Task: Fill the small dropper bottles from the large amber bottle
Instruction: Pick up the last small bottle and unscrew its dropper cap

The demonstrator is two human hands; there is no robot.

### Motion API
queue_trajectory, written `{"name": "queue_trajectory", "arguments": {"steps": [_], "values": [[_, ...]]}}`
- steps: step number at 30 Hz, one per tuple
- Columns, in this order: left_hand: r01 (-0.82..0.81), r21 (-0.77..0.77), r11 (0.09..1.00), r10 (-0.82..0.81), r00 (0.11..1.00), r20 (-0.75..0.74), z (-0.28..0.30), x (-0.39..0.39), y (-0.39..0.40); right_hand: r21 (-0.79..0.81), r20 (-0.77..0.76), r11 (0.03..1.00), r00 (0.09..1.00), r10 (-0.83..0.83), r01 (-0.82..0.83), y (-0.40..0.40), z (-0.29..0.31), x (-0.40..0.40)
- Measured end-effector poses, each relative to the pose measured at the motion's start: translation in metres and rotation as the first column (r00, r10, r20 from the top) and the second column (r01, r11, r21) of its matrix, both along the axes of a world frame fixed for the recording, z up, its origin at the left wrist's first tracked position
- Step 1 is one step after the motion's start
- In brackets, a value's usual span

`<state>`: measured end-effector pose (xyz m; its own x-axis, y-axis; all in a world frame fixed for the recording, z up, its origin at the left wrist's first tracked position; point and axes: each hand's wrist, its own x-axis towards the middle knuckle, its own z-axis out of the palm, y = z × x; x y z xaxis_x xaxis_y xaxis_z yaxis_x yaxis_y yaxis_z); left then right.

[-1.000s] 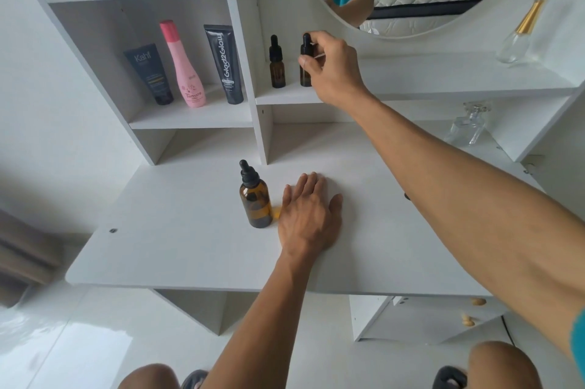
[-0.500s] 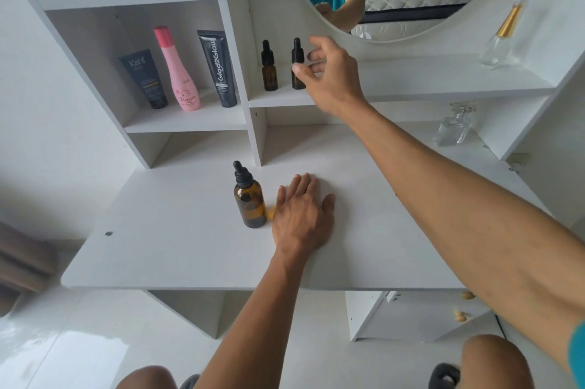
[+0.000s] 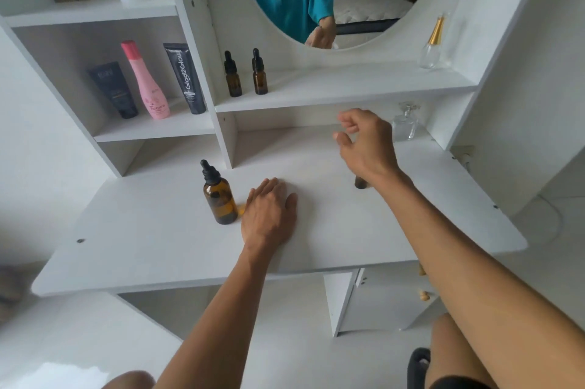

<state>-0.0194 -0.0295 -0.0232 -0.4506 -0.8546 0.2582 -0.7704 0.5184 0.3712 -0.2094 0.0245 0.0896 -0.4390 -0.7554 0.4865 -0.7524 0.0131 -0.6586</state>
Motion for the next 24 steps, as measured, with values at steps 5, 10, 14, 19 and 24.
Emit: {"name": "queue_trajectory", "arguments": {"steps": [5,10,14,19,24], "values": [[0.007,-0.026,1.000,-0.008,1.000,-0.028,0.002,0.003,0.004,0.182,0.042,0.978,0.993,-0.110,0.100,0.027,-0.031,-0.019],[0.000,0.004,1.000,0.000,1.000,-0.016,0.003,0.002,0.005,0.210,0.127,0.973,0.984,-0.126,0.098,0.034,-0.050,-0.024],[0.004,0.011,1.000,-0.004,1.000,0.001,0.004,0.002,0.005,0.174,0.177,0.978,0.973,-0.145,0.114,0.033,-0.057,-0.022],[0.000,0.021,1.000,0.000,1.000,0.002,0.005,0.002,0.005,0.147,0.197,0.981,0.969,-0.151,0.124,0.030,-0.059,-0.020],[0.010,0.027,1.000,-0.009,0.999,-0.034,0.007,0.004,0.007,0.111,0.200,0.990,0.973,-0.113,0.092,0.035,-0.055,-0.010]]}}
